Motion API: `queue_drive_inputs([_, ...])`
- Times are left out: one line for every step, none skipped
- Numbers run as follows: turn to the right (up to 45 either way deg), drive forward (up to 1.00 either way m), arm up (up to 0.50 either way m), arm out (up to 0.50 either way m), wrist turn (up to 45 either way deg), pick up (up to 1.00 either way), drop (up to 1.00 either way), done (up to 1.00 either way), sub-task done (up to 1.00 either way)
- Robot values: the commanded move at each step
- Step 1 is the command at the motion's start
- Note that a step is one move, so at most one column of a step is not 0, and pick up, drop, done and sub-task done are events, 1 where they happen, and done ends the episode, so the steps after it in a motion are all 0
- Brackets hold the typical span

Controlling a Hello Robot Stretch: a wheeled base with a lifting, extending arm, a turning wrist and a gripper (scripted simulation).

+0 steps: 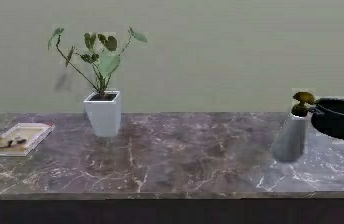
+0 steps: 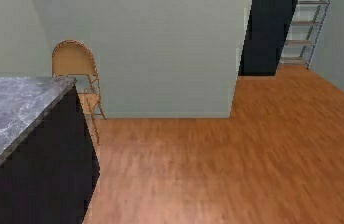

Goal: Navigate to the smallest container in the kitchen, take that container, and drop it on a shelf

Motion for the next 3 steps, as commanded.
queue_drive_inputs([-45.0, 0.00, 0.00, 0.00, 0.0, 0.00, 0.00, 0.00, 0.00])
queue_drive_inputs([-45.0, 0.00, 0.00, 0.00, 0.0, 0.00, 0.00, 0.00, 0.00])
queue_drive_inputs([0.0, 0.60, 0.00, 0.00, 0.0, 0.00, 0.00, 0.00, 0.00])
